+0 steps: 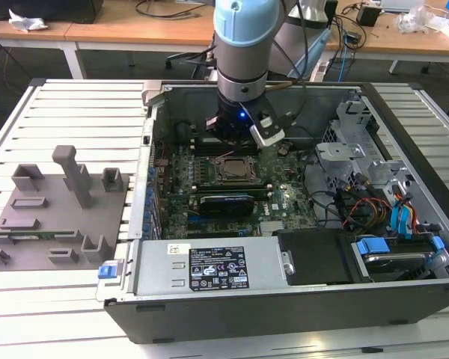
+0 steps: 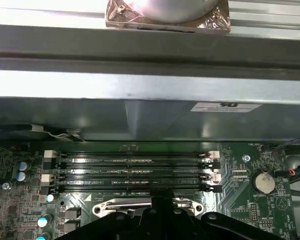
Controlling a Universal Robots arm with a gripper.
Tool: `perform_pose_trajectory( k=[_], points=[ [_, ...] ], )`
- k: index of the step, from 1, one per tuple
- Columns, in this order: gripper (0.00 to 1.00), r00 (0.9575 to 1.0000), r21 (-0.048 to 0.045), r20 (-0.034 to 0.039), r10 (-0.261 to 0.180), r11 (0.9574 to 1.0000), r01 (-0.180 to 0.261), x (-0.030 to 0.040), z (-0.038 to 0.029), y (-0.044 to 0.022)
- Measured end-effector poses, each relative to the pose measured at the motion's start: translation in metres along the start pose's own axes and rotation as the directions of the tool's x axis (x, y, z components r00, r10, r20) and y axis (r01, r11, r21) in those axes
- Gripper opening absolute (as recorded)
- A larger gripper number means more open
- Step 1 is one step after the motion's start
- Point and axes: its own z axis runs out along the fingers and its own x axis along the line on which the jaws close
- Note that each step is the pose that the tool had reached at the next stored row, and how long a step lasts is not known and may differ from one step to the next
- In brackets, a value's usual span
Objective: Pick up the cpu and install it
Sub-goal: 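Install the first cpu locking lever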
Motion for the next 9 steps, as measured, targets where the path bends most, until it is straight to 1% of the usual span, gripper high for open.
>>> perform_pose_trajectory(
  k=[3,4,5,6,9],
  points=[
    [0.11,1.0000,-0.0001,0.0083,-0.002,1.0000,0.002,0.0104,0.0013,-0.0003],
    [0.11,0.9999,0.0001,0.0110,-0.001,1.0000,0.001,0.0114,0.0025,-0.0006],
    [0.11,0.9998,0.0007,0.0172,0.005,1.0000,-0.005,0.0118,0.0043,-0.0010],
    [0.11,0.9996,0.0017,0.0216,0.016,0.9999,-0.016,0.0119,0.0053,-0.0010],
    [0.11,0.9986,0.0035,0.0324,0.042,0.9991,-0.042,0.0120,0.0066,-0.0008]
  ],
)
